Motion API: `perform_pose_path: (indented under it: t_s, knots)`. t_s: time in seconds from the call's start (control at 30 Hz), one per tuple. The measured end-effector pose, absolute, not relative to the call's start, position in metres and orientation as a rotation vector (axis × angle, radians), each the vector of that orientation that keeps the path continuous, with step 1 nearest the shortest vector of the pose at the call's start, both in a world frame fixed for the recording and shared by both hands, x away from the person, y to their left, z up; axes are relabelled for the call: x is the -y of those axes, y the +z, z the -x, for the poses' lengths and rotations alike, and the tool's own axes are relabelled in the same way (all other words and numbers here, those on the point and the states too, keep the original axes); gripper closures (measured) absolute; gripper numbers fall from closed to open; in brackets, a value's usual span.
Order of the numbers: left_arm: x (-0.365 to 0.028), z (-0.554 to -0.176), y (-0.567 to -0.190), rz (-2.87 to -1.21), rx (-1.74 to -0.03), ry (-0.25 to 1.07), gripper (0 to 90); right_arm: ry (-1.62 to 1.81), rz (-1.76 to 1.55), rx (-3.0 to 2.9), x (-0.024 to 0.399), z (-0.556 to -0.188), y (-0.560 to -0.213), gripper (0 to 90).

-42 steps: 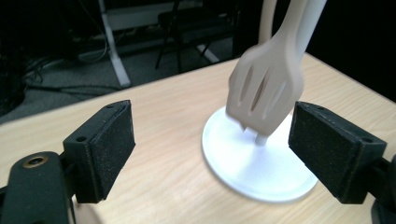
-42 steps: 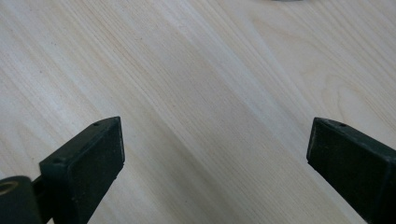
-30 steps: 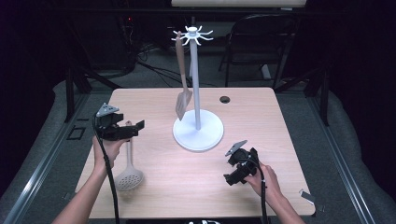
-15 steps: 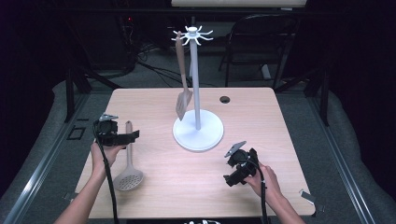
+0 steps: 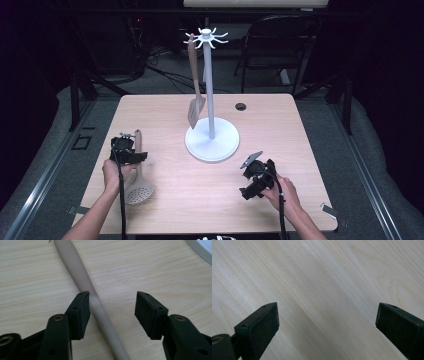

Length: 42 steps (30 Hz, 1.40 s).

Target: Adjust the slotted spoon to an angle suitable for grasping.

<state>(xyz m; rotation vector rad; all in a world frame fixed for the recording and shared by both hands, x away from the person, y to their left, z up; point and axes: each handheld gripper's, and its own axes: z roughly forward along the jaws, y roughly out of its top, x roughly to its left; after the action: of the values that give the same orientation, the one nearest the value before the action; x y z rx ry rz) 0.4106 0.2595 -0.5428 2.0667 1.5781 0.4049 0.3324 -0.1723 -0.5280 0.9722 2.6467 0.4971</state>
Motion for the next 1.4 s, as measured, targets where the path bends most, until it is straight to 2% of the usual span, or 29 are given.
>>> perform_pose_path:
  t_s: [0.43, 0.63, 0.73, 1.03, 1.4]
  knots:
    - [-0.269, -0.412, -0.555, -2.128, -1.597, 0.383, 64.3, 0.486, -0.961, -2.647, 0.172, -0.332, -0.527, 4.5]
    - [-0.271, -0.413, -0.555, -2.131, -1.595, 0.369, 63.8, 0.492, -0.964, -2.644, 0.171, -0.331, -0.527, 4.6]
    - [-0.271, -0.413, -0.560, -2.135, -1.608, 0.331, 59.9, 0.494, -0.964, -2.643, 0.171, -0.331, -0.527, 4.6]
    - [-0.269, -0.413, -0.559, -2.131, -1.594, 0.305, 63.3, 0.503, -0.967, -2.638, 0.172, -0.331, -0.527, 4.9]
    - [-0.264, -0.408, -0.555, -2.201, -1.529, 0.272, 69.2, 0.488, -0.959, -2.649, 0.172, -0.332, -0.526, 4.9]
